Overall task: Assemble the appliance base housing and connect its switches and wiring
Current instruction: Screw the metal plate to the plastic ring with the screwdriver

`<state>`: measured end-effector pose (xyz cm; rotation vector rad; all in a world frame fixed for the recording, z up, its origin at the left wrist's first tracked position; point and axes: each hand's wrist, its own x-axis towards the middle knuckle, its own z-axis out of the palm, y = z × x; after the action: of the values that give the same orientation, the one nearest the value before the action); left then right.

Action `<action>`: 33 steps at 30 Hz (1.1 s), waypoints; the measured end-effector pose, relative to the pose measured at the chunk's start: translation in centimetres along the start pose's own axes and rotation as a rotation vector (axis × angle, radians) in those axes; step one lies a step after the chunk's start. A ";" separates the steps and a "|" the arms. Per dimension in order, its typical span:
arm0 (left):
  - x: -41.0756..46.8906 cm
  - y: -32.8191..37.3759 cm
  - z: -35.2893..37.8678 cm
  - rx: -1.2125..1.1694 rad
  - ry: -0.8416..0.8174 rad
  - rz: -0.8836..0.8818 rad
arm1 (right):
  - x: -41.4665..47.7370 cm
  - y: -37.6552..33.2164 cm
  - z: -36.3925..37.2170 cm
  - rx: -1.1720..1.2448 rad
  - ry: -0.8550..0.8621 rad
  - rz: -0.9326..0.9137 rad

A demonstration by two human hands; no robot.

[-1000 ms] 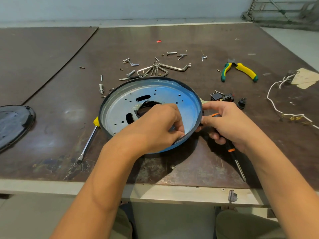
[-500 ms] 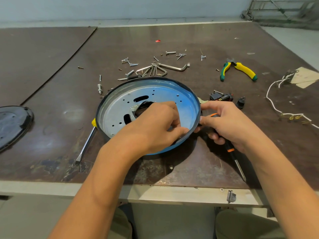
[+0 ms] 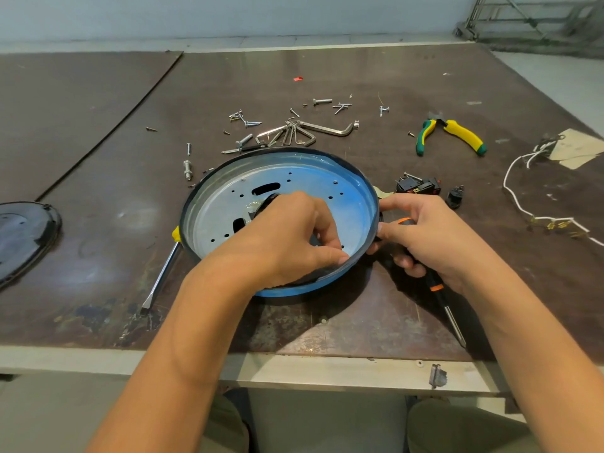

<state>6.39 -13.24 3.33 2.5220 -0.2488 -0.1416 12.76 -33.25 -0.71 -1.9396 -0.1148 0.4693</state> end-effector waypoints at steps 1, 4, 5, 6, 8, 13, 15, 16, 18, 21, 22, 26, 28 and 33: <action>0.0 0.0 0.0 -0.011 -0.007 0.003 | 0.0 0.0 -0.1 0.003 0.000 -0.002; 0.1 -0.2 0.2 -0.016 0.000 0.004 | -0.1 0.0 -0.1 -0.006 0.005 -0.008; 0.2 -0.3 0.3 -0.015 0.012 0.002 | 0.0 0.0 0.0 -0.005 0.005 -0.009; 0.2 -0.3 0.5 -0.015 0.025 0.004 | 0.0 0.0 0.0 -0.002 0.003 -0.010; 0.2 -0.4 0.6 -0.021 0.038 0.014 | 0.1 0.1 0.0 0.000 -0.001 -0.013; 0.1 -0.6 0.5 -0.055 0.005 0.044 | 0.2 0.2 -0.1 0.034 -0.019 -0.015; 0.0 -1.0 0.1 -0.082 -0.025 0.051 | 0.2 0.2 -0.1 0.031 -0.021 -0.015; -0.1 -1.1 -0.1 -0.092 -0.039 0.060 | 0.2 0.1 -0.1 0.029 -0.021 -0.016; -0.2 -1.3 -0.3 -0.077 -0.064 0.082 | 0.1 0.1 -0.1 0.024 -0.020 -0.017; -0.1 -1.3 -0.1 -0.051 -0.061 0.080 | 0.0 0.0 -0.1 0.005 -0.016 -0.023; 0.0 -1.2 0.0 -0.028 -0.059 0.080 | 0.0 0.0 -0.1 0.001 -0.014 -0.022; 0.1 -0.9 0.4 0.124 -0.065 0.099 | 0.0 0.0 -0.1 0.006 -0.018 -0.018; 0.2 -1.0 0.6 0.195 -0.066 0.116 | 0.0 0.0 -0.1 0.004 -0.021 -0.019; 0.6 -1.0 0.7 0.168 -0.021 0.127 | -0.1 0.0 -0.1 0.022 -0.023 -0.026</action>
<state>6.97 -12.96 2.17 2.6627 -0.4452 -0.1005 12.74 -33.33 -0.68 -1.9094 -0.1487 0.4739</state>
